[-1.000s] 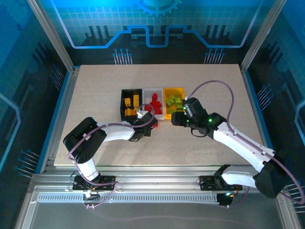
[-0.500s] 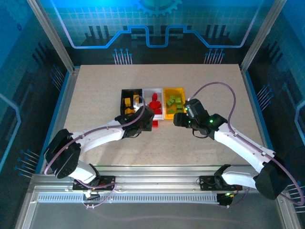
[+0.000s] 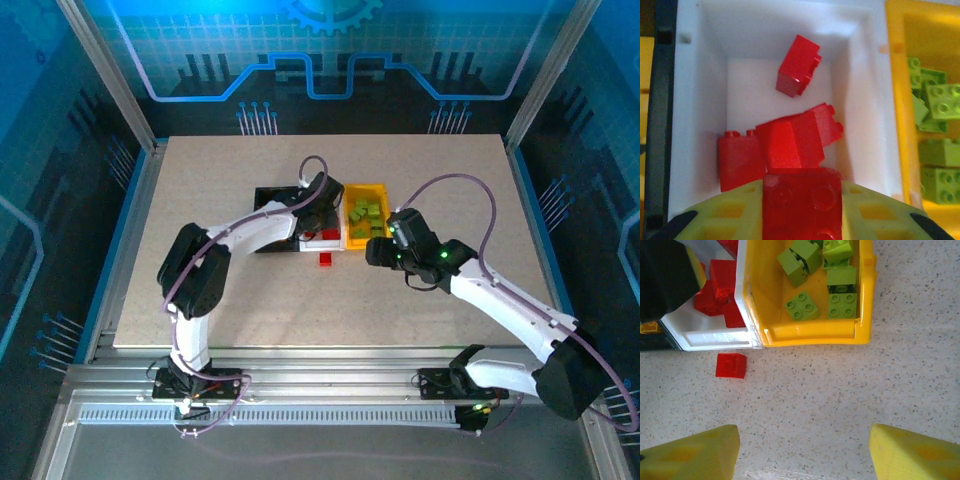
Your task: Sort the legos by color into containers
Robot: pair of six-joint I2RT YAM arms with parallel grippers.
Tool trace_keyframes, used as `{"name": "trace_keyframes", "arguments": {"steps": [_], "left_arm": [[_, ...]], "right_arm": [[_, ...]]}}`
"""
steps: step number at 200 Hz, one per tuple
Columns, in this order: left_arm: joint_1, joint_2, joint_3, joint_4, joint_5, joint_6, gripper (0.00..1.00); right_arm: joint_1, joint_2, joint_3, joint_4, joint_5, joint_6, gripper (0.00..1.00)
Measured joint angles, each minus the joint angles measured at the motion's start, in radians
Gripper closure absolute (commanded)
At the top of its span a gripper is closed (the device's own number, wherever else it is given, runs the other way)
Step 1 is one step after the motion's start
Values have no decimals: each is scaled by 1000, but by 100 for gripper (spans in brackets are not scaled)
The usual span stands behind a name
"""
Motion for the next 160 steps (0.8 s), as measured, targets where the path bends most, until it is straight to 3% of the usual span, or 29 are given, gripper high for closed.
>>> {"name": "trace_keyframes", "arguments": {"steps": [56,94,127,160], "left_arm": [[5,28,102,-33,5,23,1],[1,-103,29,-13,32,10,1],[-8,-376,-155,37,48,-20,1],[-9,-678,-445,84,38,-77,1]], "right_arm": [[0,-10,-5,6,-14,-3,27],[35,48,-19,26,-26,-4,25],[132,203,36,40,-3,-4,25],[193,358,132,68,11,-3,25]]}}
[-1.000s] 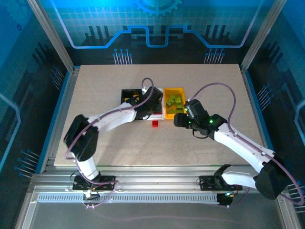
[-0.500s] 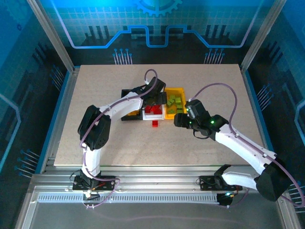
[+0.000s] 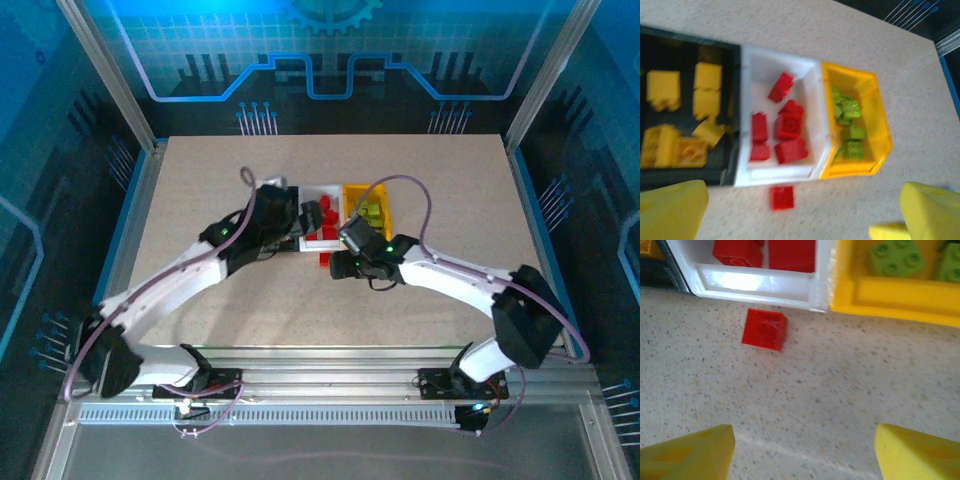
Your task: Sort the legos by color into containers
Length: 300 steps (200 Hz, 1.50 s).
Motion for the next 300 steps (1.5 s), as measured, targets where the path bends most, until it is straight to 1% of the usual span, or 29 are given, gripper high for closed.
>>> {"name": "trace_keyframes", "arguments": {"steps": [24,50,74,100,126,160,235,275,300], "left_arm": [[0,-158,-209,-19,-6,-53,1],[0,-288,-367,-71,-9,-106,1],[0,-418,-447,-115,-10,-145,1],[0,-513,-476,-143,-16,-172,1],[0,-536,-476,-163,-28,-187,1],[0,-535,-476,-174,-31,-193,1],[0,-535,-476,-185,-32,-194,1],[0,-535,-478,-185,-32,-194,1],[0,-535,-479,-188,-32,-194,1]], "right_arm": [[13,118,77,23,9,1,27],[15,227,142,26,16,11,28],[19,306,195,21,23,20,29],[32,367,257,3,48,35,32],[45,417,307,-27,72,58,37],[45,459,328,-59,91,79,44],[45,475,345,-68,96,71,46],[45,501,375,-67,98,61,64],[45,499,374,-65,98,50,70]]}}
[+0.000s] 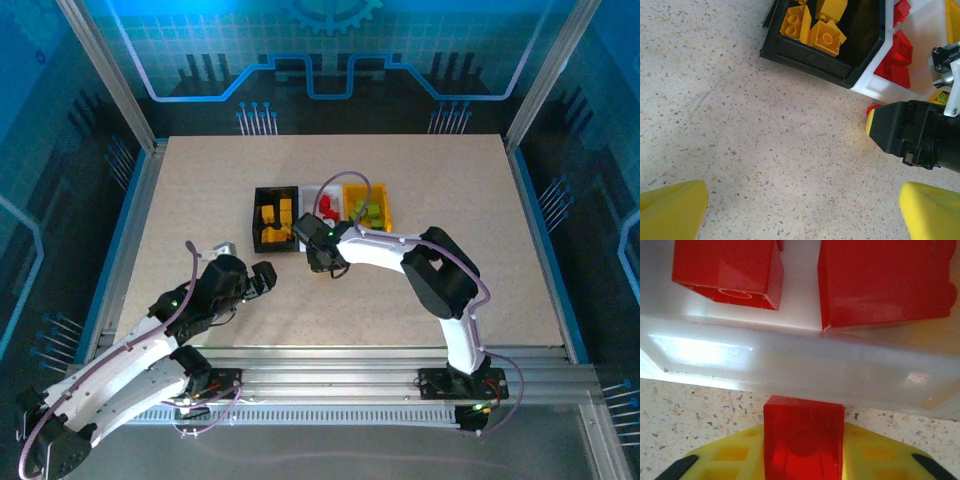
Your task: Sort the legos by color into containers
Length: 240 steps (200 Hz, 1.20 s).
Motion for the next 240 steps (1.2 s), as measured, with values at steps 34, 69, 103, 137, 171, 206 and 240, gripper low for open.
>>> {"name": "trace_keyframes", "arguments": {"steps": [34,69,103,137,171,206,240], "left_arm": [[0,0,0,-1,0,0,1],[0,0,0,-1,0,0,1],[0,0,0,-7,-3,0,1],[0,0,0,-21,-3,0,1],[0,0,0,-33,-3,0,1],[0,0,0,-39,-3,0,1],[0,0,2,-53,-6,1,1]], "right_arm": [[0,-89,-77,23,-31,-24,71],[-5,-259,-64,1,-39,-77,69],[-70,-230,106,-28,-37,-101,68],[-134,-61,286,-90,-26,-135,66],[-141,81,436,-144,-36,-164,61],[-156,148,555,-174,-55,-176,39],[-166,122,541,-141,-63,-183,34]]}}
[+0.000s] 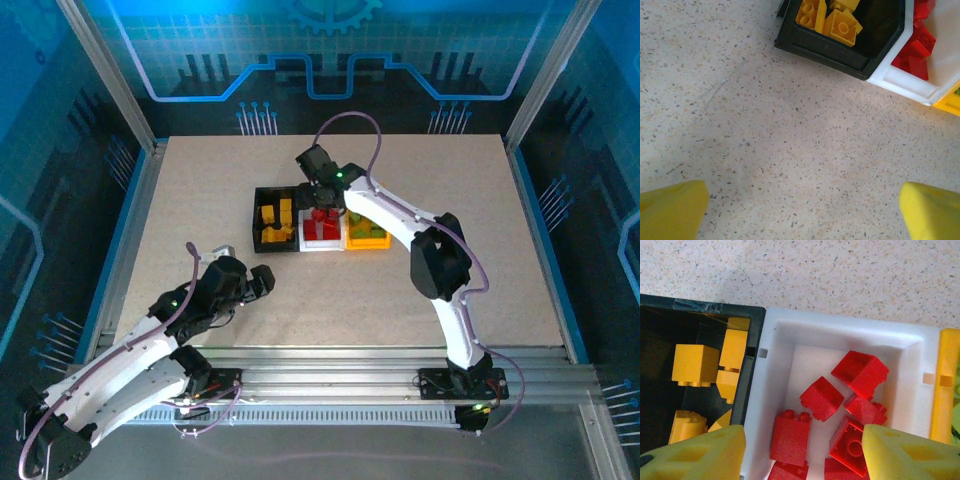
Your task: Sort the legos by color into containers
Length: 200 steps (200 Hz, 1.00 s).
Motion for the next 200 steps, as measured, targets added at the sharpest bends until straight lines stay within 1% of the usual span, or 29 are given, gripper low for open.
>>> {"name": "trace_keyframes", "arguments": {"steps": [13,25,49,58,71,86,88,90,105,122,136,151,163,179,200], "left_arm": [[0,0,7,-11,-16,1,1],[0,2,23,-22,-43,3,1],[0,2,43,-8,-111,11,1],[0,2,41,16,-136,25,1],[0,2,22,77,-172,46,1],[5,3,-22,167,-216,86,1],[6,4,-27,180,-222,92,1],[8,6,-34,190,-229,101,1],[30,27,-76,291,-281,168,1],[106,86,-90,400,-326,254,1],[216,164,-88,495,-341,324,1],[336,267,-77,557,-351,389,1],[411,353,-56,582,-354,436,1],[474,435,-34,618,-356,502,1],[519,490,-32,700,-333,586,1]], "right_arm": [[0,-58,-79,41,-2,0,32],[0,-146,-188,87,-4,-2,31],[-3,-394,-433,186,12,-4,28],[-9,-510,-534,238,18,-8,24],[-29,-670,-665,306,27,-12,15],[-77,-823,-791,368,30,-7,9],[-88,-845,-809,376,31,-2,3],[-95,-859,-822,383,31,-3,1],[-154,-966,-946,448,36,-7,0],[-187,-1045,-1078,489,47,-7,0],[-204,-1080,-1155,490,60,1,0],[-239,-1097,-1194,473,65,13,0],[-272,-1105,-1203,461,71,21,0],[-310,-1128,-1216,458,71,27,0],[-364,-1164,-1236,452,67,31,0]]}}
